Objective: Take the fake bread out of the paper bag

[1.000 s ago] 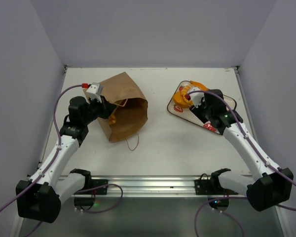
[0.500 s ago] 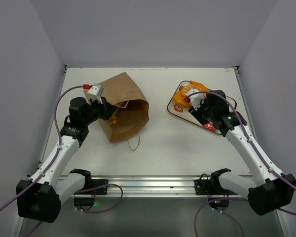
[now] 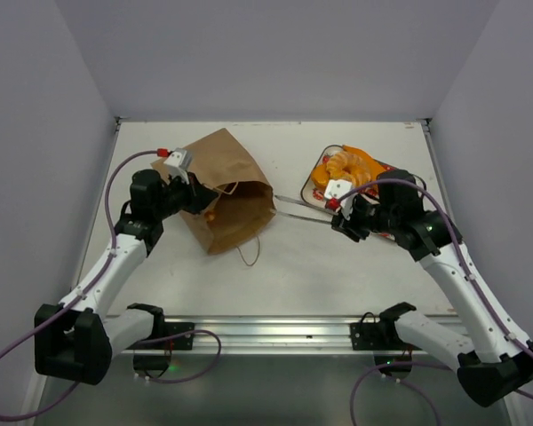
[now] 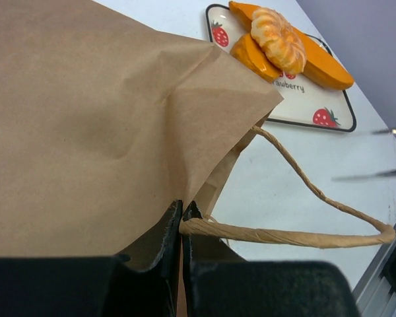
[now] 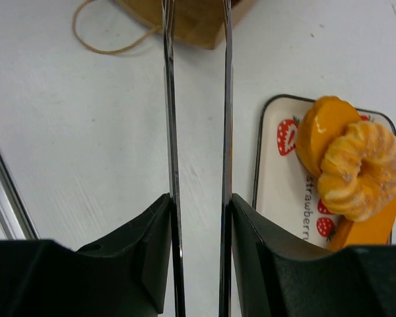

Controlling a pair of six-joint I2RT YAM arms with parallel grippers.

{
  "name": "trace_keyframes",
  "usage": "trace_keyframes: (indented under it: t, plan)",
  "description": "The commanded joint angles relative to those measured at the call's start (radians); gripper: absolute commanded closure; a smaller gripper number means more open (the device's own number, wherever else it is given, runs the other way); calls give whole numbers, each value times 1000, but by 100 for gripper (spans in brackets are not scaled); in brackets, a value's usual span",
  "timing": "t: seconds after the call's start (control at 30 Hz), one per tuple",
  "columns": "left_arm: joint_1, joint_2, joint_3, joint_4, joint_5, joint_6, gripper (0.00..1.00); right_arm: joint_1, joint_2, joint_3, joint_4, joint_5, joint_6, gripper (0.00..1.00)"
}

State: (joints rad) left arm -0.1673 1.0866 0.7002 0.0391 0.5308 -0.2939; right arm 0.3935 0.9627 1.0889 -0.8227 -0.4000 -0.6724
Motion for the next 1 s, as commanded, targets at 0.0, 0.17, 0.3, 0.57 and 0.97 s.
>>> trace_keyframes:
  t: [0.0, 0.17, 0.3, 0.57, 0.97]
  plan:
    - [5, 15, 80, 21, 63, -40, 94, 68, 11, 16, -17, -112, -78, 59]
    - [5, 21, 140, -37, 87, -70, 94, 270, 85, -32, 127, 42, -78, 59]
    - [5, -11, 168, -116, 66, -67, 94, 427, 188, -38, 289, 243, -70, 59]
    - [5, -36, 151, -162, 35, -79, 94, 614, 459, 12, 536, 541, -102, 59]
    - [5, -53, 142, -147, 73, -103, 94, 723, 608, 16, 700, 753, -180, 56]
